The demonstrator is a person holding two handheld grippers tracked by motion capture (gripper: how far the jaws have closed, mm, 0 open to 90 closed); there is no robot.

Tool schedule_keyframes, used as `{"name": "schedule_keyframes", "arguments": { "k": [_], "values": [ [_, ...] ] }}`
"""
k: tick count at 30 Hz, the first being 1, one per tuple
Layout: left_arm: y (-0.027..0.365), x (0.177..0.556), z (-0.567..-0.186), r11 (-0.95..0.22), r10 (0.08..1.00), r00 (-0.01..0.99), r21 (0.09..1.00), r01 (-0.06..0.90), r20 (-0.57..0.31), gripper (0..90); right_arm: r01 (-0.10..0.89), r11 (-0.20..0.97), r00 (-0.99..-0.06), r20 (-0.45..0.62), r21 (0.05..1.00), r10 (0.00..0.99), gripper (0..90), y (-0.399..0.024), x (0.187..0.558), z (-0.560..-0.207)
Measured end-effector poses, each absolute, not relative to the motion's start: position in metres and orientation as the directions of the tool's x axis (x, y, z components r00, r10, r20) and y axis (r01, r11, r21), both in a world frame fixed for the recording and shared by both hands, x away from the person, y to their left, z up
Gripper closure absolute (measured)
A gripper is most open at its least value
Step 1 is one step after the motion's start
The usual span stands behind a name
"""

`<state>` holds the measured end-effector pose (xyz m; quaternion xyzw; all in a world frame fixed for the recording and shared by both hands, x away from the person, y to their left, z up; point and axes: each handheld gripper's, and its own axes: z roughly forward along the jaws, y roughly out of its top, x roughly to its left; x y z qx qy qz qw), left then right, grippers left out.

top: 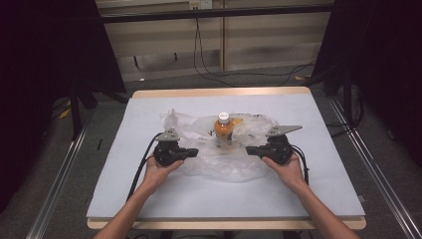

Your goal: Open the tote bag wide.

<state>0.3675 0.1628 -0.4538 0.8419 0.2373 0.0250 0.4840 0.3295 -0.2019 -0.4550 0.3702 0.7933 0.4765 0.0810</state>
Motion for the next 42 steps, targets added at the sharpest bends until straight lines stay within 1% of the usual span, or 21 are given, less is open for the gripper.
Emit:
{"name": "schedule_keyframes", "arguments": {
  "k": [3,4,6,12,14,17,21,25,28,29,30,32,34,40,41,42],
  "values": [
    [0.164,0.365,-0.448,-0.392,0.410,0.890,0.842,0.370,-0.201,90.0,0.497,0.267,-0.718,0.218,0.826,0.661,90.0,-0.203,0.323,-0.448],
    [0.164,0.361,-0.441,-0.379,0.407,0.894,0.856,0.352,-0.187,90.0,0.481,0.248,-0.720,0.218,0.841,0.659,90.0,-0.207,0.318,-0.439],
    [0.164,0.359,-0.436,-0.370,0.405,0.896,0.863,0.343,-0.182,90.0,0.474,0.235,-0.718,0.218,0.849,0.661,90.0,-0.209,0.317,-0.433],
    [0.154,0.359,-0.414,-0.325,0.391,0.905,0.895,0.305,-0.166,90.0,0.430,0.197,-0.719,0.202,0.881,0.665,90.0,-0.213,0.321,-0.408],
    [0.146,0.362,-0.407,-0.335,0.394,0.907,0.896,0.291,-0.147,90.0,0.408,0.195,-0.725,0.187,0.892,0.663,90.0,-0.209,0.326,-0.396],
    [0.134,0.373,-0.403,-0.335,0.388,0.910,0.896,0.290,-0.150,90.0,0.386,0.187,-0.731,0.176,0.903,0.659,90.0,-0.204,0.335,-0.383],
    [0.120,0.397,-0.413,-0.354,0.426,0.891,0.877,0.326,-0.160,90.0,0.382,0.185,-0.721,0.168,0.905,0.672,90.0,-0.198,0.356,-0.377],
    [0.110,0.414,-0.430,-0.404,0.466,0.869,0.833,0.379,-0.169,90.0,0.435,0.196,-0.692,0.187,0.879,0.697,90.0,-0.196,0.379,-0.394],
    [0.106,0.423,-0.442,-0.407,0.488,0.851,0.812,0.419,-0.194,90.0,0.473,0.218,-0.676,0.193,0.854,0.711,90.0,-0.197,0.391,-0.411],
    [0.106,0.423,-0.442,-0.407,0.488,0.851,0.812,0.419,-0.194,90.0,0.490,0.218,-0.670,0.204,0.844,0.714,90.0,-0.197,0.395,-0.417],
    [0.102,0.426,-0.451,-0.451,0.493,0.849,0.780,0.435,-0.189,90.0,0.507,0.223,-0.664,0.212,0.833,0.717,90.0,-0.197,0.398,-0.424],
    [0.097,0.426,-0.459,-0.488,0.492,0.852,0.753,0.441,-0.181,90.0,0.523,0.237,-0.659,0.212,0.819,0.721,90.0,-0.197,0.401,-0.433],
    [0.096,0.425,-0.465,-0.517,0.477,0.861,0.736,0.438,-0.177,90.0,0.542,0.265,-0.659,0.207,0.798,0.723,90.0,-0.196,0.402,-0.444],
    [0.091,0.409,-0.478,-0.646,0.428,0.897,0.658,0.388,-0.110,90.0,0.619,0.314,-0.640,0.230,0.720,0.733,90.0,-0.196,0.405,-0.481],
    [0.092,0.407,-0.479,-0.637,0.421,0.900,0.669,0.383,-0.113,90.0,0.631,0.331,-0.641,0.231,0.702,0.732,90.0,-0.196,0.406,-0.486],
    [0.093,0.405,-0.478,-0.644,0.418,0.901,0.661,0.386,-0.119,90.0,0.635,0.344,-0.641,0.224,0.691,0.734,90.0,-0.195,0.406,-0.489]
  ]
}}
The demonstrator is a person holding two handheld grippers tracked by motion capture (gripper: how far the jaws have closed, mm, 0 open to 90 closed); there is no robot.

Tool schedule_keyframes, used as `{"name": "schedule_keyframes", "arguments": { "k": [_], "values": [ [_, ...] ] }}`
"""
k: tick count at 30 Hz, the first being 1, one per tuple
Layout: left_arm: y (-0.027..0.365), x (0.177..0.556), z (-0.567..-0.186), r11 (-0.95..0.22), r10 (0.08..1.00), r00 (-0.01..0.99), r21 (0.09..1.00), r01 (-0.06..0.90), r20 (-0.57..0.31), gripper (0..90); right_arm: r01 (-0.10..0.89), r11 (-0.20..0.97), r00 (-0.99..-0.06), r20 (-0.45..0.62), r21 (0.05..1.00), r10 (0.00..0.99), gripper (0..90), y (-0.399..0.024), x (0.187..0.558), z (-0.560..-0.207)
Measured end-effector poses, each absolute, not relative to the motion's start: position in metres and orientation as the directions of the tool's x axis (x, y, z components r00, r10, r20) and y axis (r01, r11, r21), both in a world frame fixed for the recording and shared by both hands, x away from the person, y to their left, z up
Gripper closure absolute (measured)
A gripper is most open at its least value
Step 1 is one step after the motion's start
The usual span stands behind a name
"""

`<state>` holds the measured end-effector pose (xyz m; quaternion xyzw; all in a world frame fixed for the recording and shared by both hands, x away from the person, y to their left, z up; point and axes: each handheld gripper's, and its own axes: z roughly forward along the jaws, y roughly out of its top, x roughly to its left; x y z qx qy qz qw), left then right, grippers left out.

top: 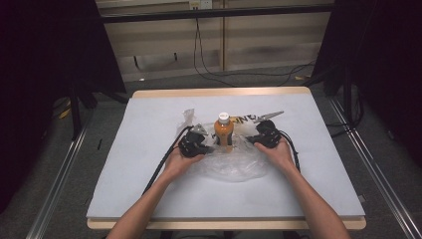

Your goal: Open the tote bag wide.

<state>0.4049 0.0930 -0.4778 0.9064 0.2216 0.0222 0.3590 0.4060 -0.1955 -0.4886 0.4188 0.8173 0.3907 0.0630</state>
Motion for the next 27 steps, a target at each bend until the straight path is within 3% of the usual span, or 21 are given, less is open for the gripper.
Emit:
{"name": "schedule_keyframes", "arguments": {
  "k": [5,11,15,19,27],
  "values": [
    [0.096,0.394,-0.473,-0.692,0.386,0.917,0.625,0.361,-0.102,90.0,0.652,0.373,-0.633,0.203,0.660,0.747,90.0,-0.198,0.410,-0.482],
    [0.094,0.389,-0.464,-0.690,0.365,0.926,0.641,0.336,-0.093,90.0,0.628,0.401,-0.676,0.211,0.667,0.706,90.0,-0.192,0.415,-0.464],
    [0.086,0.392,-0.461,-0.726,0.351,0.932,0.603,0.330,-0.087,90.0,0.613,0.430,-0.703,0.209,0.663,0.679,90.0,-0.182,0.423,-0.450],
    [0.077,0.393,-0.467,-0.751,0.349,0.931,0.563,0.346,-0.107,90.0,0.634,0.495,-0.716,0.209,0.594,0.666,90.0,-0.162,0.436,-0.448],
    [0.073,0.355,-0.461,-0.827,0.227,0.970,0.510,0.236,-0.081,90.0,0.652,0.573,-0.729,0.204,0.497,0.653,90.0,-0.148,0.455,-0.466]
  ]
}}
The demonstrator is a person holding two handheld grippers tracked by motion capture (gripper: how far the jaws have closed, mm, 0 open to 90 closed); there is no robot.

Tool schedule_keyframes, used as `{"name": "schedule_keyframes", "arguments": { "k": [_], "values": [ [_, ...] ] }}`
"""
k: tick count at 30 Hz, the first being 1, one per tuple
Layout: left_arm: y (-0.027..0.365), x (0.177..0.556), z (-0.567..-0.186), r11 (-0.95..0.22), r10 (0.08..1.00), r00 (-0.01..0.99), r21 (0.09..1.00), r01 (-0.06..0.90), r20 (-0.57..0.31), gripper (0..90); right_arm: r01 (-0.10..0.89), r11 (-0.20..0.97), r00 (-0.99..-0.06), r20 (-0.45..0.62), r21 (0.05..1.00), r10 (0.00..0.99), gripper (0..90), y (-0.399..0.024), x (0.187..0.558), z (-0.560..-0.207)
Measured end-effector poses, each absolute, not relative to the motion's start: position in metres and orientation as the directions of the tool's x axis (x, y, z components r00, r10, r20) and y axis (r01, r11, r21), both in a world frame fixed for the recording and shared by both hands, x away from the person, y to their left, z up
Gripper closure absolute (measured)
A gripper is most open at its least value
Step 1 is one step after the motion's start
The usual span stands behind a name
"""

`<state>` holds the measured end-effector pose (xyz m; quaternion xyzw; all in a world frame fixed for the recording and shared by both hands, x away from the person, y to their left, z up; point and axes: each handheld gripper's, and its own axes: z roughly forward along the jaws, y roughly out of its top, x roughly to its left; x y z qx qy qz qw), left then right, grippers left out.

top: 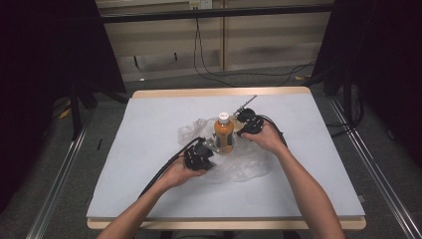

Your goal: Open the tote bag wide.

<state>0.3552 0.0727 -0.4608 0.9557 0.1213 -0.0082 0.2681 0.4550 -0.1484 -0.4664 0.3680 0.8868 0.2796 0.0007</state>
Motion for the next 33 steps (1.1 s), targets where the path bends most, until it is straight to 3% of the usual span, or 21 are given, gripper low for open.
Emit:
{"name": "schedule_keyframes", "arguments": {
  "k": [5,8,24,27,28,33],
  "values": [
    [0.074,0.324,-0.460,-0.833,0.182,0.979,0.516,0.202,-0.090,90.0,0.680,0.549,-0.703,0.221,0.486,0.676,90.0,-0.151,0.470,-0.468],
    [0.074,0.309,-0.458,-0.858,0.111,0.992,0.498,0.124,-0.055,90.0,0.699,0.535,-0.681,0.215,0.474,0.700,90.0,-0.152,0.479,-0.467],
    [0.084,0.286,-0.460,-0.840,0.069,0.994,0.533,0.106,-0.089,90.0,0.737,0.437,-0.570,0.127,0.516,0.812,90.0,-0.172,0.507,-0.470],
    [0.087,0.290,-0.460,-0.840,0.049,0.989,0.531,0.117,-0.141,90.0,0.732,0.453,-0.568,0.090,0.508,0.818,90.0,-0.171,0.505,-0.468],
    [0.087,0.288,-0.462,-0.826,0.082,0.991,0.550,0.126,-0.105,90.0,0.725,0.459,-0.582,0.100,0.514,0.807,90.0,-0.171,0.505,-0.468],
    [0.088,0.295,-0.457,-0.797,0.098,0.988,0.585,0.147,-0.115,90.0,0.666,0.391,-0.630,0.198,0.635,0.751,90.0,-0.178,0.490,-0.449]
  ]
}}
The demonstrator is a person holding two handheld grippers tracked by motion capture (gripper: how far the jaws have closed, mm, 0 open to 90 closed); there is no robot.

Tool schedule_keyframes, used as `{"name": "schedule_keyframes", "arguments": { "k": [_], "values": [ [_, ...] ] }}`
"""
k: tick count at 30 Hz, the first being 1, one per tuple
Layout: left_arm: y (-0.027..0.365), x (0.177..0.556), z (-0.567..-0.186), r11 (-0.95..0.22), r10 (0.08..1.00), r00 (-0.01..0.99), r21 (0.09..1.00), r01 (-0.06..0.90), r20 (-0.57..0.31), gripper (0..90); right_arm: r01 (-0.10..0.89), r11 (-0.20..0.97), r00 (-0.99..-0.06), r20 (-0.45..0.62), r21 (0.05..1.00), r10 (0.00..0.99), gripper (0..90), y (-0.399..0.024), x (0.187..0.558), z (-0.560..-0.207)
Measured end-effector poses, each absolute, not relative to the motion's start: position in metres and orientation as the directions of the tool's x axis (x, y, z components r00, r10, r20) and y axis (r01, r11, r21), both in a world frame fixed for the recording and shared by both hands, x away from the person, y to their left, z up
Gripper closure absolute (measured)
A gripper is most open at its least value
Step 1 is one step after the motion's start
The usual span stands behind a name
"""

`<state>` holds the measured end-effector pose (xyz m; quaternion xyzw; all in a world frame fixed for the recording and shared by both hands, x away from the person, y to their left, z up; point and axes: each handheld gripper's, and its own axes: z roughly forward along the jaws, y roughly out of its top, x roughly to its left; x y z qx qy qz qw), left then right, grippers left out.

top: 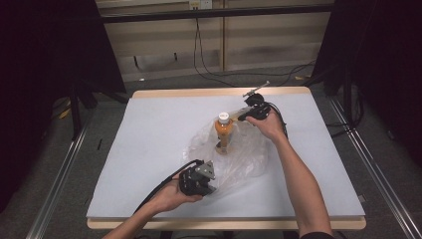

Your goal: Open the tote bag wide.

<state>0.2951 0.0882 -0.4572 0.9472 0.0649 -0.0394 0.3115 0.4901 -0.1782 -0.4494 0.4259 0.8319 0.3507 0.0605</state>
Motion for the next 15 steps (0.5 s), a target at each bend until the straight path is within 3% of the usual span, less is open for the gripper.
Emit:
{"name": "schedule_keyframes", "arguments": {
  "k": [7,15],
  "values": [
    [0.095,0.299,-0.434,-0.745,0.122,0.988,0.649,0.154,-0.095,90.0,0.568,0.329,-0.687,0.214,0.754,0.694,90.0,-0.188,0.460,-0.406],
    [0.105,0.303,-0.395,-0.680,0.158,0.987,0.720,0.139,-0.042,90.0,0.467,0.330,-0.745,0.165,0.820,0.646,90.0,-0.193,0.416,-0.371]
  ]
}}
